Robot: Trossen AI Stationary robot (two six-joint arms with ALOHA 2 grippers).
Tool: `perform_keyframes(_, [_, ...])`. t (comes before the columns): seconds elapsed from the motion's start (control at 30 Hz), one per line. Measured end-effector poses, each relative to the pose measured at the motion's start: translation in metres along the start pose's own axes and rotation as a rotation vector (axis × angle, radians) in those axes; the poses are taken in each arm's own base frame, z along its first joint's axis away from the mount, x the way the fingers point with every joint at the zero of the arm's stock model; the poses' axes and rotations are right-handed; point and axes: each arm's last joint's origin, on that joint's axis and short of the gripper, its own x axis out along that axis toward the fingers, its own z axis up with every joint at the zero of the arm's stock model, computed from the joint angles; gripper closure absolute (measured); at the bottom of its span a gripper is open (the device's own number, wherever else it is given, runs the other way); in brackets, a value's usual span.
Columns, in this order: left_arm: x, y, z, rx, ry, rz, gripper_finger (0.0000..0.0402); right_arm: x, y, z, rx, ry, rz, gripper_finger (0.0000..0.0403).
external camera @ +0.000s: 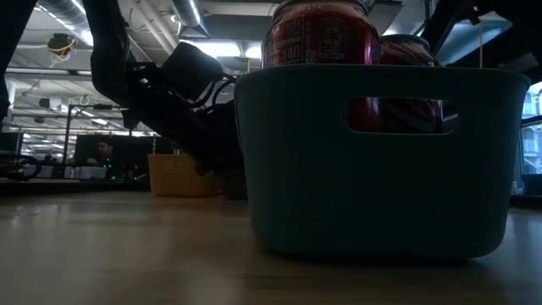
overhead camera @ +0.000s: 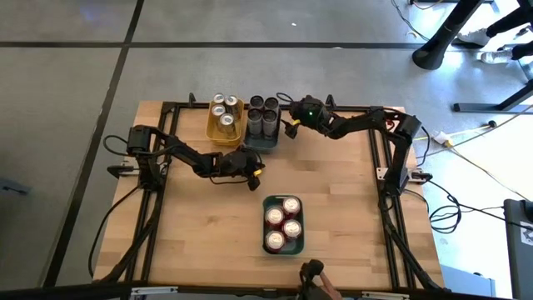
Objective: Sort soda cans
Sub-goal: Move the dark green bin to the top beside the yellow bin
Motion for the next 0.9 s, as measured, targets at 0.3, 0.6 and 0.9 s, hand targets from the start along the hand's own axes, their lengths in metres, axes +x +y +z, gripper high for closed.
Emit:
perform_keyframes(0.3, [0.0,0.0,0.0,0.0,0.0,0.0,0.0397,0.009,-0.003,0.008,0.031,0.038,0.057,0.0022])
perform_keyframes(0.6, [0.0,0.0,0.0,0.0,0.0,0.0,0.0397,0.013,-0.013,0.029,0.089,-0.014,-0.026,0.0022])
perform_keyframes(0.9, [0.0,0.002,0.001,-0.042,-0.011,0.028,0.04,0.005,-0.015,0.032,0.084,0.053,-0.053,0.0022])
